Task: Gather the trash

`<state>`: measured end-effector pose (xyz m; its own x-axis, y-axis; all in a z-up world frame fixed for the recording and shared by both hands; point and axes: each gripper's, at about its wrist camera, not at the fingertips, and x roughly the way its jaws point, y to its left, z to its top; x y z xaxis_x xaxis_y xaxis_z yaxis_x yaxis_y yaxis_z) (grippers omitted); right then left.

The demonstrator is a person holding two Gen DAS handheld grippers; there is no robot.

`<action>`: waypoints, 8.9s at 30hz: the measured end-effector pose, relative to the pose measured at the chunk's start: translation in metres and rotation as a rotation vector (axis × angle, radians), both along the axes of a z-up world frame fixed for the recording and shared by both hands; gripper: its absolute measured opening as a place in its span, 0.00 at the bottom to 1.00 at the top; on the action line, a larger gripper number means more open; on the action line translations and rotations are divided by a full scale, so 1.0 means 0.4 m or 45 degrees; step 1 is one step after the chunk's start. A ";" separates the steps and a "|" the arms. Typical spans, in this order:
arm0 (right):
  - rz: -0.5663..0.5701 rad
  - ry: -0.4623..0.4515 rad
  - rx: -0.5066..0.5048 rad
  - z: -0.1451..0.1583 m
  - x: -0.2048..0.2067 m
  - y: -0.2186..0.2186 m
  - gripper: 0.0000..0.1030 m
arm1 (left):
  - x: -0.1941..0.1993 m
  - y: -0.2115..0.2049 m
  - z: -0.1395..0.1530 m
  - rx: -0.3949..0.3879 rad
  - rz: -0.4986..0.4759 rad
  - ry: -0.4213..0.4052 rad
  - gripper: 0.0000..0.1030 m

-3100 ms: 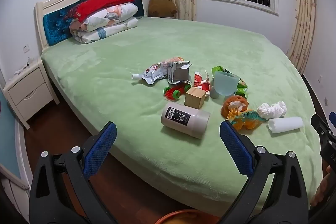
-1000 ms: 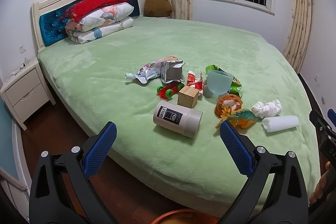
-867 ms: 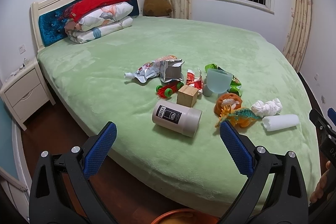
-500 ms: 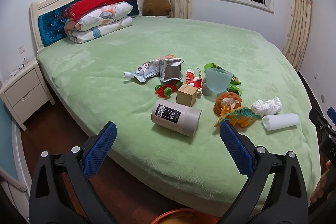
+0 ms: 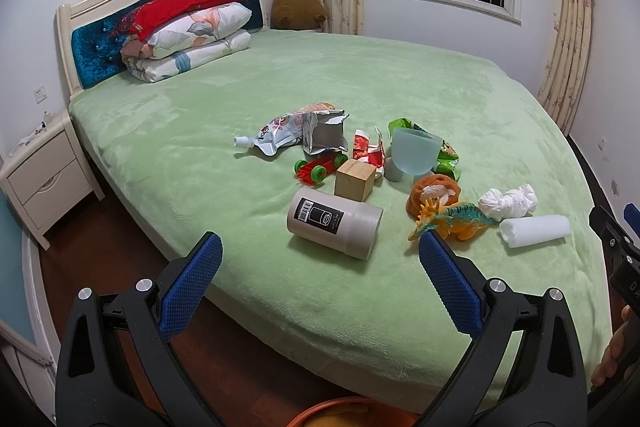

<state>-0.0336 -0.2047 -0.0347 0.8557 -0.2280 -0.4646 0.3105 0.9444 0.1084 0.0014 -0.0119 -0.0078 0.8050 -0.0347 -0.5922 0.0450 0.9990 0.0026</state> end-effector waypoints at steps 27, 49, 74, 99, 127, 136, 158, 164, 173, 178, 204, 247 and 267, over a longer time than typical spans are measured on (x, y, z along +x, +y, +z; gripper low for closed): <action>0.266 0.330 -0.226 -0.112 0.145 0.058 0.95 | 0.050 0.039 -0.051 -0.056 0.018 0.128 0.93; 0.498 0.572 -0.243 -0.155 0.214 0.038 0.28 | 0.068 0.064 -0.057 -0.105 0.041 0.164 0.93; 0.537 0.210 0.071 -0.047 0.088 0.087 0.23 | 0.158 0.094 -0.155 -0.505 -0.073 0.278 0.93; 0.621 0.128 0.122 -0.023 0.043 0.074 0.23 | 0.340 0.092 -0.198 -0.792 0.182 0.628 0.56; 0.781 0.174 0.166 -0.026 -0.022 0.190 0.23 | -0.073 0.095 -0.072 -0.394 -0.134 0.399 0.51; 0.883 0.594 0.295 -0.253 -0.074 0.340 0.23 | -0.174 0.118 -0.335 -0.341 -0.100 0.704 0.50; 0.738 0.957 0.336 -0.523 -0.080 0.395 0.57 | -0.170 0.087 -0.639 -0.261 0.007 1.013 0.68; 0.733 0.936 0.336 -0.510 -0.086 0.373 0.57 | -0.182 0.100 -0.638 -0.272 0.014 1.014 0.69; 0.723 0.906 0.334 -0.484 -0.082 0.364 0.57 | -0.188 0.103 -0.628 -0.263 0.014 0.993 0.69; 0.723 0.882 0.328 -0.467 -0.088 0.357 0.57 | -0.189 0.106 -0.615 -0.255 0.018 0.977 0.69; 0.493 0.407 0.217 -0.124 -0.131 0.130 0.66 | 0.065 -0.087 -0.204 -0.075 -0.395 0.240 0.87; 0.344 0.597 -0.144 -0.151 0.379 -0.025 0.82 | -0.017 0.016 -0.188 -0.257 -0.485 0.236 0.59; 0.387 0.499 -0.074 -0.053 0.228 0.000 0.45 | -0.017 0.050 -0.168 -0.298 -0.401 0.256 0.59</action>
<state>0.0577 -0.2046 -0.0557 0.6512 -0.0305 -0.7583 0.0272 0.9995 -0.0168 -0.0056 0.0083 -0.0752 0.6032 -0.4120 -0.6830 0.3240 0.9090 -0.2623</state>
